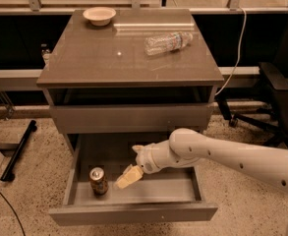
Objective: Pick orange can from middle drawer and place on counter
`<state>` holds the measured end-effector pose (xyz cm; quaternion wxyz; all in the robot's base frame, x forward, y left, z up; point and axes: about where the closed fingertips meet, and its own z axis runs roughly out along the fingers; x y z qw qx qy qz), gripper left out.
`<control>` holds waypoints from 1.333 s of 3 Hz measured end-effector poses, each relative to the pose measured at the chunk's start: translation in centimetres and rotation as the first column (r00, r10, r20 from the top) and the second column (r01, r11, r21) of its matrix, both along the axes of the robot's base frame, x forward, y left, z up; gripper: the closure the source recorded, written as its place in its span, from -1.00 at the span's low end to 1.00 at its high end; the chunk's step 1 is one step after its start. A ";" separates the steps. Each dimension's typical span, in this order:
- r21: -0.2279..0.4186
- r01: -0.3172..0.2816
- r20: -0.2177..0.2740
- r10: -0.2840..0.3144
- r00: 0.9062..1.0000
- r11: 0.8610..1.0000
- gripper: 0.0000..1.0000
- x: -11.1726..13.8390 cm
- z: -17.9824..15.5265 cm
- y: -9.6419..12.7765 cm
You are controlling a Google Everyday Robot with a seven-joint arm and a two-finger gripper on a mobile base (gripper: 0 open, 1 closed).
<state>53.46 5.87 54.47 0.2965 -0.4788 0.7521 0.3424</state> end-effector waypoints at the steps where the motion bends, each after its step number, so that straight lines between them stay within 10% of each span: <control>1: -0.001 -0.006 0.011 0.006 1.000 1.000 -1.00 1.0 -1.4 1.7; 4: 0.091 -0.025 -0.012 0.026 1.000 0.996 -1.00 4.5 -8.0 8.6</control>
Offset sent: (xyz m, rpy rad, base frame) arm 0.0529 0.0629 -0.0605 0.0660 -0.0450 -0.0085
